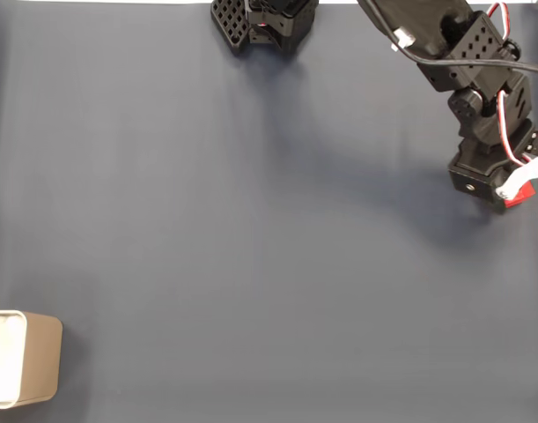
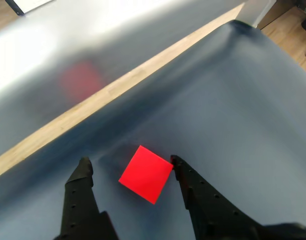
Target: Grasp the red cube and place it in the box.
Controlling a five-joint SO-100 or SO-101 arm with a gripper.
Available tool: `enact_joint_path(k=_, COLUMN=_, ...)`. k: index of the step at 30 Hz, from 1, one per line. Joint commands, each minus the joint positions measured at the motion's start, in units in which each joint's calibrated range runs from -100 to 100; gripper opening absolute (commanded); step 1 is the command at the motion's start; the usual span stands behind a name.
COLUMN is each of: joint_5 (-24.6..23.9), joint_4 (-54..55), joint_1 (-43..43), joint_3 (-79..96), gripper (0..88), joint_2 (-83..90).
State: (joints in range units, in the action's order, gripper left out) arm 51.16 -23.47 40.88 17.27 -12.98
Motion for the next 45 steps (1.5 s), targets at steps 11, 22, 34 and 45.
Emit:
enact_joint_path(k=11, joint_5=0.44, joint_4=-0.06, joint_1=2.38, joint_3=-2.12, gripper=36.4, joint_2=0.42)
enact_joint_path(k=22, joint_5=0.54, joint_4=-1.12, joint_1=1.6, joint_3=-0.85, gripper=36.0, joint_2=1.11)
enact_joint_path(k=34, joint_5=-0.05, joint_4=-1.12, joint_1=3.44, joint_3=-0.85, gripper=35.7, joint_2=1.11)
enact_joint_path(k=45, joint_5=0.0, joint_4=-1.78, joint_1=4.3, joint_3=-0.75, gripper=34.9, joint_2=1.46)
